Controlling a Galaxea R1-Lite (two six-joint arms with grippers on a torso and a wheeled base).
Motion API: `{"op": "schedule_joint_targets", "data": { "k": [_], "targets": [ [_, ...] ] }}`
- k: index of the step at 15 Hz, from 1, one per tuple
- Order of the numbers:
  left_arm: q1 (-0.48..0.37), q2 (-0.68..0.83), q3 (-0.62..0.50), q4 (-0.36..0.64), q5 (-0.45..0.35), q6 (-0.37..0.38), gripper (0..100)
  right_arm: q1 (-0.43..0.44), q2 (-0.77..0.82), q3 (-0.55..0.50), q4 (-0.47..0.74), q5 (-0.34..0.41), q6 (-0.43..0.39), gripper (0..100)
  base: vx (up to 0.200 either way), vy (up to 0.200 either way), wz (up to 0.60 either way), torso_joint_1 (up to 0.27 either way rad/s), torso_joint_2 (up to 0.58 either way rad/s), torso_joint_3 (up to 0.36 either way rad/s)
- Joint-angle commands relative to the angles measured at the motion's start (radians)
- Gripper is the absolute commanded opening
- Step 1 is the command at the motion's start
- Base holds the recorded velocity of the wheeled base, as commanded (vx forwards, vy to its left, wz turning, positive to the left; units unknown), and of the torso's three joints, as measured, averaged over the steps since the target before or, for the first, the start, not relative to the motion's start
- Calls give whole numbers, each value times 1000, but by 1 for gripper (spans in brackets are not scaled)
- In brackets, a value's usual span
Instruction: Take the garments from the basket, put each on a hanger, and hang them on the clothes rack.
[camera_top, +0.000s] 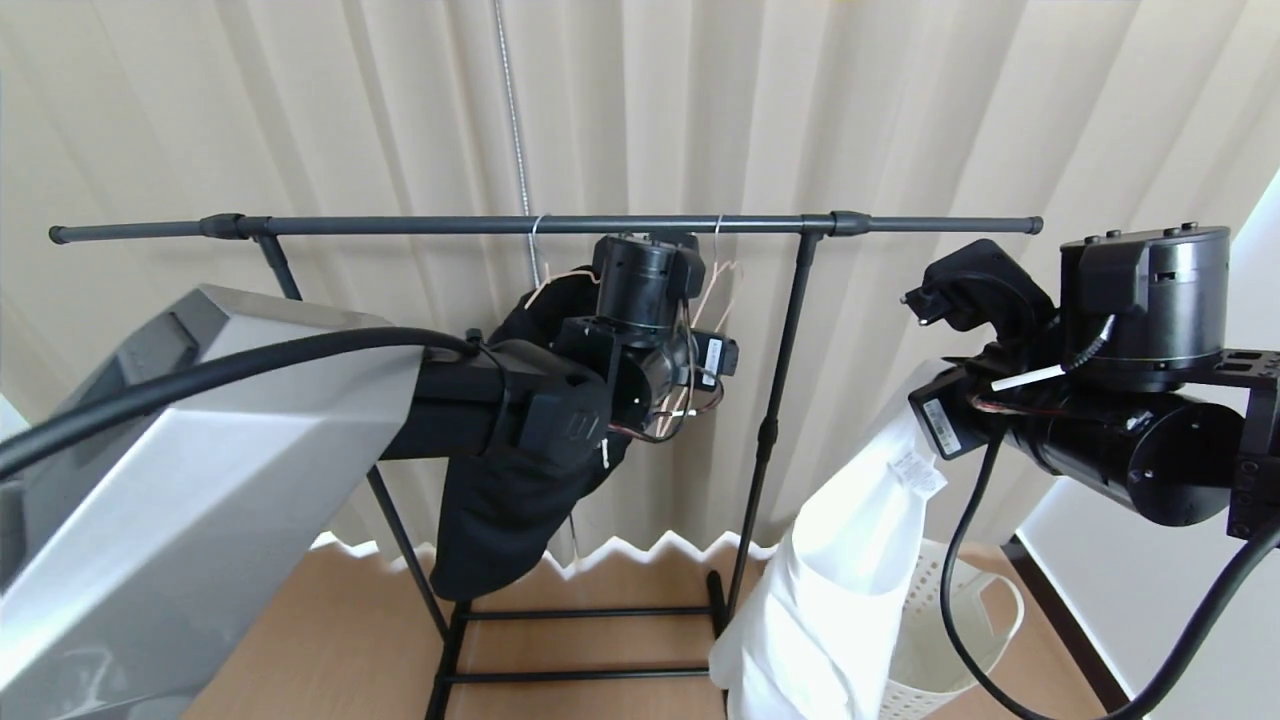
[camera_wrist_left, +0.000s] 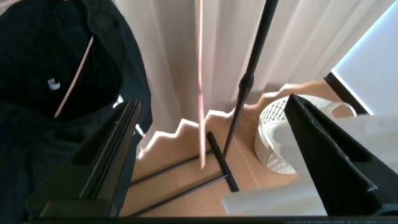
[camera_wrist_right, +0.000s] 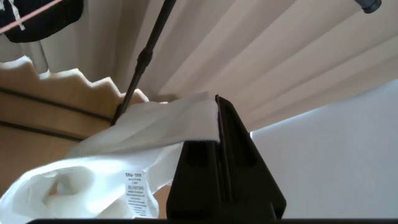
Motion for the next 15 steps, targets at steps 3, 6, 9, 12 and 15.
{"op": "schedule_joint_targets", "data": {
  "k": [3, 6, 9, 12, 15],
  "targets": [
    [4, 70, -38, -4, 6, -1, 100, 0, 27, 3, -38, -2, -2, 0, 0, 0, 0, 0, 0, 0],
    [4, 64, -15, -9, 28, 0, 100, 0, 27, 3, -40, -2, -2, 0, 133, 0, 0, 0, 2, 5],
    [4, 62, -19, -9, 28, 0, 100, 0, 19, 9, -40, -2, -2, 0, 200, 0, 0, -12, 2, 4],
    [6, 62, -13, -29, 29, -1, 100, 0, 16, 11, -40, -2, -3, 0, 67, 0, 0, 1, 2, 1],
    [27, 64, -16, -34, 26, 16, 100, 0, 16, 11, -40, -2, -3, 0, 0, 0, 0, 0, 0, 0]
  ]
}}
